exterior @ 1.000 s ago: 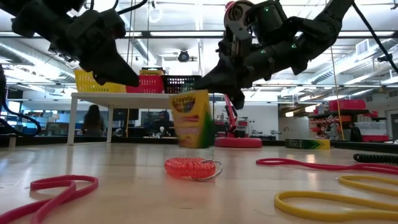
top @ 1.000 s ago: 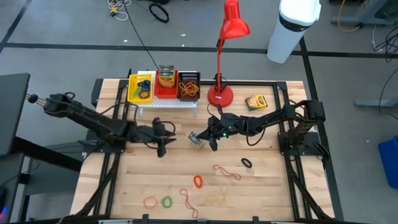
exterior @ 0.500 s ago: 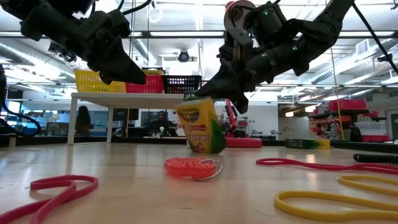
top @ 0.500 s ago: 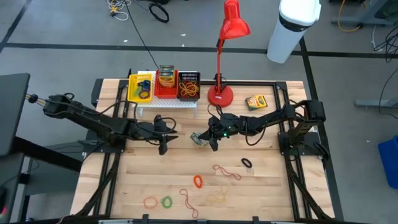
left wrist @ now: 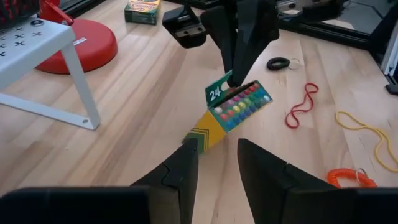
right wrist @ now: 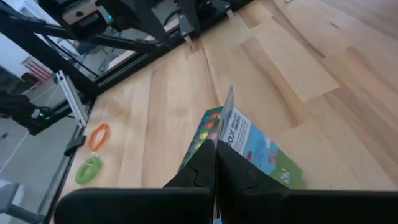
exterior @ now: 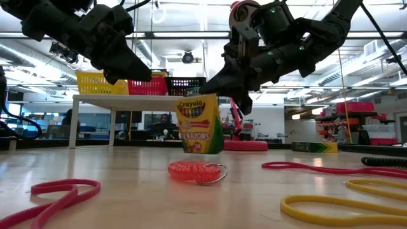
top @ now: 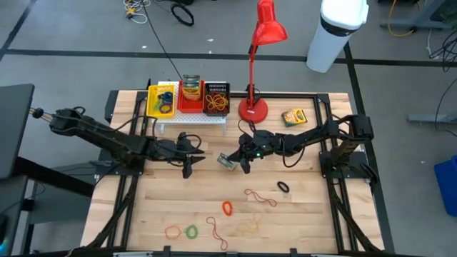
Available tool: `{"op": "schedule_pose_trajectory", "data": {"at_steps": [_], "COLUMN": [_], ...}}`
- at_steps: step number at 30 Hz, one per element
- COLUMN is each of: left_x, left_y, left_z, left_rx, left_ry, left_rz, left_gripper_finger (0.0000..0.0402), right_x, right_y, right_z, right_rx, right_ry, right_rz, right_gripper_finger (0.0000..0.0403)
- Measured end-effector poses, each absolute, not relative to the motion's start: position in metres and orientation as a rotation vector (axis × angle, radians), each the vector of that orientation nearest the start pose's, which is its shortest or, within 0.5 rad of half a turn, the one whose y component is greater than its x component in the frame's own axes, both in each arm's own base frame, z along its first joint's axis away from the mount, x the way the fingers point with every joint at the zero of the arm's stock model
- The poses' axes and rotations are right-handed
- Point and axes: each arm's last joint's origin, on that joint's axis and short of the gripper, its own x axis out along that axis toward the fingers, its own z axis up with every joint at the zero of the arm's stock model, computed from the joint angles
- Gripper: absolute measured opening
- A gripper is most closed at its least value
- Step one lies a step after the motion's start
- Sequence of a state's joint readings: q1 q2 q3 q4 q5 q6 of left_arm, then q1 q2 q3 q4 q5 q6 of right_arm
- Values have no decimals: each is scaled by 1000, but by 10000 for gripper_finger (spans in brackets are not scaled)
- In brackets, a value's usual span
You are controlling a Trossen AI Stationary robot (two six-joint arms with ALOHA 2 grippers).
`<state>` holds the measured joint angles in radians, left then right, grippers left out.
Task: Pick & Place Office Desk Supplies
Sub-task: Put the crayon box into the red bin on the shelf
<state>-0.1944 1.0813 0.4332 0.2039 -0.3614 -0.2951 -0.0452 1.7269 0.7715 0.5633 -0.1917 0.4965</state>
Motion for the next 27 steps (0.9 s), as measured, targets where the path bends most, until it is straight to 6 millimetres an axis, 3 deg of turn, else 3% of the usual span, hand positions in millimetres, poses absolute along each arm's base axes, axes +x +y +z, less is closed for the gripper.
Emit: {"op": "schedule_pose_trajectory", "data": {"at_steps": [11,27], "left_x": [211,211], "left_y": [-31,-30], "left_z": [196,196], "left_rx": [-172,-280], "left_ry": [396,375], "left_rz": [226,283], "left_gripper_finger": [119,119], "right_x": [339,339], "right_y": [-10,-12], "right_z": [157,156], "right_rx": [533,462], "right_ry": [452,448], "right_rz": [29,-28], "right_gripper_finger": [9,88]}}
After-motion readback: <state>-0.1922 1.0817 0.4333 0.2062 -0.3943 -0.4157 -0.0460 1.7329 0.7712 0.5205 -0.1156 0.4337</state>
